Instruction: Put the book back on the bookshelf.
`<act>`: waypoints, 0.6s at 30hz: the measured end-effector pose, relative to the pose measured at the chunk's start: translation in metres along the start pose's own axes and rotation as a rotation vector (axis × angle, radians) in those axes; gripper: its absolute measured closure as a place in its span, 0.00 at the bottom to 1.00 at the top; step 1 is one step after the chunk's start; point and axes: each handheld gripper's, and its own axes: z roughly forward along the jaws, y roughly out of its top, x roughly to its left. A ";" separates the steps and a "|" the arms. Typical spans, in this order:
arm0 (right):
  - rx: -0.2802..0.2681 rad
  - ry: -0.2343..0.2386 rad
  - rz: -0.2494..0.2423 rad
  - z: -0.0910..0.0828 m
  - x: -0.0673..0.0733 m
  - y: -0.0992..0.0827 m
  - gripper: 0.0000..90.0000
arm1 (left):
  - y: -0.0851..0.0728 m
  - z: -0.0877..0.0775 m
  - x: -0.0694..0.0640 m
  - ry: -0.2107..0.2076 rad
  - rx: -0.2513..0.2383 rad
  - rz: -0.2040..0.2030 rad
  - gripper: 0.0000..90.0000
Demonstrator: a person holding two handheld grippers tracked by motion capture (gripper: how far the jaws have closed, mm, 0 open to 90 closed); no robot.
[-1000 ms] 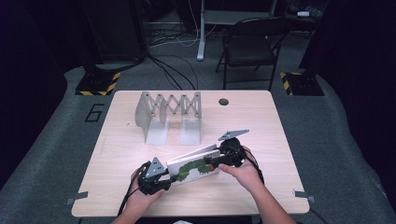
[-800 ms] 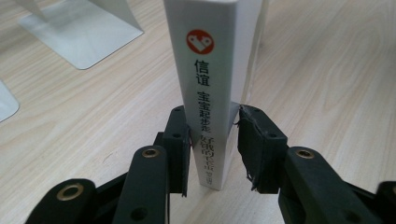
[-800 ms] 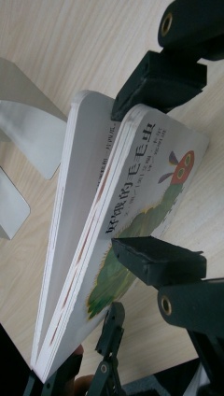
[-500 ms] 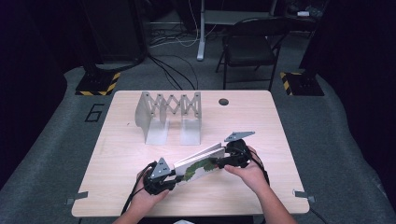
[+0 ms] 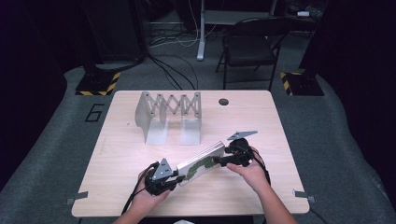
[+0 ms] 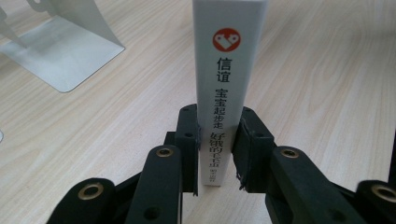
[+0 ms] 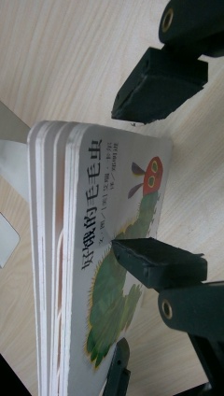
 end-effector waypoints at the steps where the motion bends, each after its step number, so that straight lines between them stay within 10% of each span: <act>1: 0.000 0.000 0.000 0.000 0.000 0.000 0.34 | 0.000 0.000 0.000 0.000 0.000 0.000 0.81; 18: 0.005 -0.012 -0.009 0.004 0.000 0.000 0.36 | -0.005 -0.004 0.005 0.010 0.017 -0.004 0.79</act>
